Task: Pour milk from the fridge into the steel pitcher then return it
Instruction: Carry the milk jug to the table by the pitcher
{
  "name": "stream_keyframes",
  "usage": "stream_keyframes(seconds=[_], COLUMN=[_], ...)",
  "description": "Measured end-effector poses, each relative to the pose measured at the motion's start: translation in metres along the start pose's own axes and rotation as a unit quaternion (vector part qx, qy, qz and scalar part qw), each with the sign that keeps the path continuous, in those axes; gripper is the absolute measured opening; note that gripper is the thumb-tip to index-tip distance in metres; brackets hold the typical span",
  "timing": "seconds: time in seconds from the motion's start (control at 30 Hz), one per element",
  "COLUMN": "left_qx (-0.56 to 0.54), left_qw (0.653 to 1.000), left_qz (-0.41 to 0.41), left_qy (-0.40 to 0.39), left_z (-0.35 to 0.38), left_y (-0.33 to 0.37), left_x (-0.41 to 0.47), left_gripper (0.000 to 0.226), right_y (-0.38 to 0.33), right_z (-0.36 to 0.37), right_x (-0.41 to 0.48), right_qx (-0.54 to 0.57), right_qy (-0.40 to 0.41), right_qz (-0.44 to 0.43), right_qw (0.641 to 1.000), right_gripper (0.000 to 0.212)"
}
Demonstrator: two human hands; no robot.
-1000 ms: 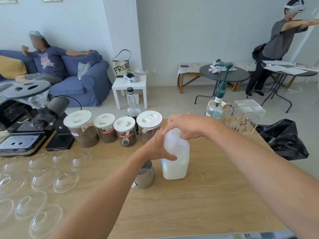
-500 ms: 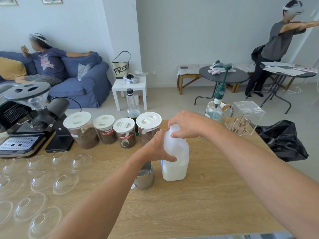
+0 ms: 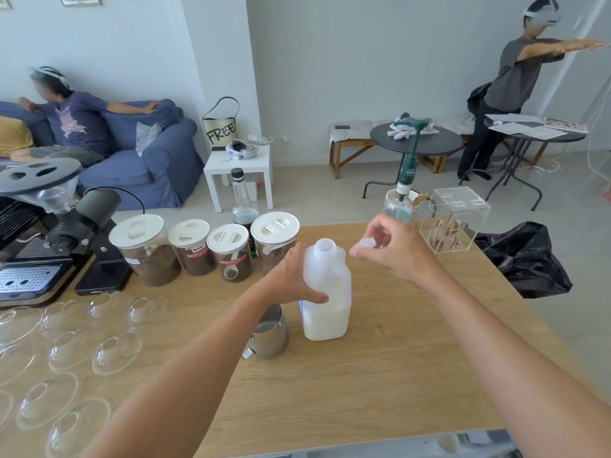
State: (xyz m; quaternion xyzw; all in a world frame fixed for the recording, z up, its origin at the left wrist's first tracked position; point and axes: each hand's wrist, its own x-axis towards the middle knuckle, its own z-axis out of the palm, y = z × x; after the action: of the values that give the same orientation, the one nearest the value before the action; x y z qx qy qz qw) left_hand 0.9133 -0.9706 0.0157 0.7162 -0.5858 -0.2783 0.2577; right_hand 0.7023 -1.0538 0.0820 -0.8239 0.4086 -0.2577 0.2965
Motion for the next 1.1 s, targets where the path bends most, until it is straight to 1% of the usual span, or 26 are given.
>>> stream_keyframes(seconds=[0.1, 0.2, 0.27, 0.33, 0.43, 0.53, 0.57, 0.67, 0.73, 1.0, 1.1], left_qx=[0.007, 0.014, 0.02, 0.025, 0.024, 0.022, 0.02, 0.014, 0.011, -0.003, -0.001], left_qw=[1.0, 1.0, 1.0, 1.0, 1.0, 1.0, 1.0, 1.0, 1.0, 1.0, 1.0], left_qz=[0.002, 0.001, 0.0, -0.003, -0.003, -0.004, -0.005, -0.005, -0.002, -0.006, -0.006], left_qy=[0.0, 0.005, 0.008, 0.008, 0.008, 0.007, 0.007, 0.01, 0.009, 0.006, 0.0], left_z=[0.0, 0.0, 0.0, 0.001, 0.001, 0.002, 0.002, 0.002, 0.002, 0.002, 0.003], left_y=[0.001, 0.002, 0.002, 0.002, 0.001, 0.001, 0.0, 0.001, 0.001, -0.001, -0.003], left_x=[-0.001, -0.001, 0.0, 0.0, 0.001, 0.002, 0.002, 0.002, 0.002, 0.003, 0.005], left_gripper=[0.097, 0.095, 0.095, 0.096, 0.097, 0.099, 0.099, 0.095, 0.093, 0.095, 0.098], right_y=[0.041, 0.082, 0.104, 0.123, 0.142, 0.151, 0.154, 0.16, 0.162, 0.171, 0.171], right_z=[0.018, 0.052, 0.076, 0.095, 0.111, 0.116, 0.118, 0.12, 0.12, 0.115, 0.114], right_x=[-0.035, -0.077, -0.103, -0.123, -0.143, -0.154, -0.157, -0.163, -0.164, -0.162, -0.162], right_qx=[0.033, 0.043, 0.028, 0.007, -0.014, -0.028, -0.034, -0.058, -0.07, -0.082, -0.08], right_qy=[-0.003, -0.056, -0.101, -0.125, -0.136, -0.119, -0.112, -0.107, -0.109, -0.11, -0.122], right_qz=[0.071, 0.115, 0.135, 0.146, 0.135, 0.104, 0.091, 0.055, 0.04, 0.036, 0.03], right_qw=[0.997, 0.991, 0.985, 0.981, 0.981, 0.987, 0.989, 0.991, 0.991, 0.99, 0.989], right_gripper=[0.034, 0.033, 0.033, 0.035, 0.034, 0.033, 0.036, 0.054, 0.058, 0.055, 0.06])
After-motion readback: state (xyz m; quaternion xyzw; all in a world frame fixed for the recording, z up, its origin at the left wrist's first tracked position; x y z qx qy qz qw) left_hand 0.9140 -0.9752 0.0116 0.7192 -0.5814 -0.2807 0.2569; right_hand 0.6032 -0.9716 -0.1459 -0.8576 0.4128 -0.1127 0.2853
